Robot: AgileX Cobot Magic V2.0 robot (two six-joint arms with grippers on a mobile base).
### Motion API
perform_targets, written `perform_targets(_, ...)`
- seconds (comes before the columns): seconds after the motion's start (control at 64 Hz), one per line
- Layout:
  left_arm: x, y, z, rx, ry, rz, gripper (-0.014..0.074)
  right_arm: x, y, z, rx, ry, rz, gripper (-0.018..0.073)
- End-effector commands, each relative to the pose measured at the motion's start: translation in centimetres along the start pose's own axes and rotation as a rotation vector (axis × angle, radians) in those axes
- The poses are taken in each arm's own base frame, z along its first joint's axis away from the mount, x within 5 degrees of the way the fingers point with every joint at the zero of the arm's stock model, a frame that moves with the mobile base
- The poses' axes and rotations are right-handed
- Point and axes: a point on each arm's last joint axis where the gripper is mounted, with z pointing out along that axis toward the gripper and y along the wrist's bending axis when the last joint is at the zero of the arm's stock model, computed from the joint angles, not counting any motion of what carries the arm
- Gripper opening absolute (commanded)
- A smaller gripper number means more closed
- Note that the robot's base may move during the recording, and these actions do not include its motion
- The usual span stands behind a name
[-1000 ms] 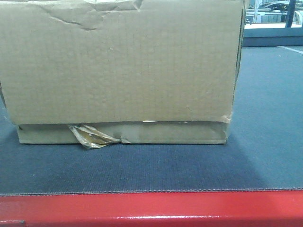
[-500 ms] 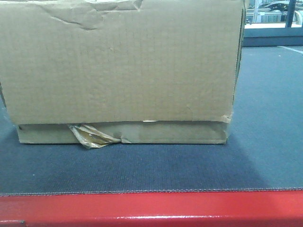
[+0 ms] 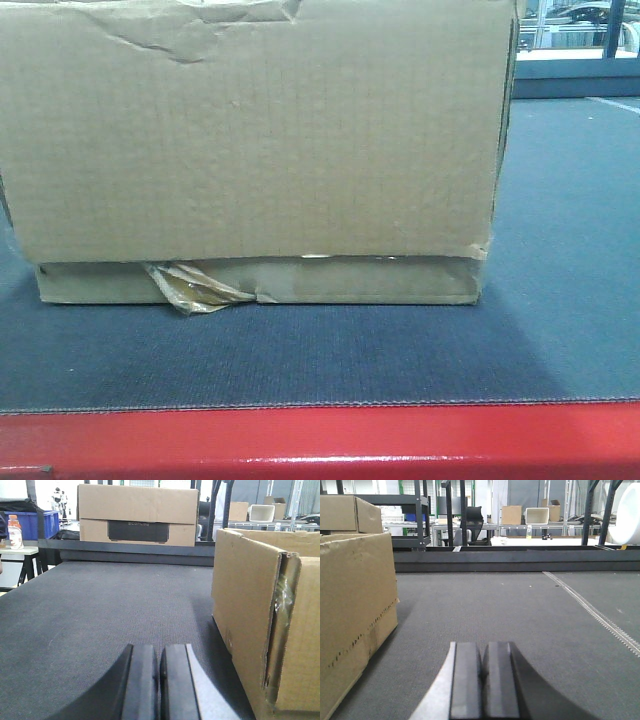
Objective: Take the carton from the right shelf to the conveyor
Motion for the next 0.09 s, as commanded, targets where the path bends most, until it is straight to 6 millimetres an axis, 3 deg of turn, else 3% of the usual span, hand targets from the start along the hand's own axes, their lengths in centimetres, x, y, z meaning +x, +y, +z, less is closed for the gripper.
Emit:
perform_targets(0.0,-0.27,0.01,-0.05,-0.002,-0.027,-0.001,0.0014,-0.22,-0.03,-0.08,0.004,-0.026,-0.001,-0.0069)
perform_targets(0.078,-0.27,0.01,-0.05,-0.002,-0.027,-0.001,0.0014,-0.22,-0.03,-0.08,0.004,-0.026,-0.001,-0.0069)
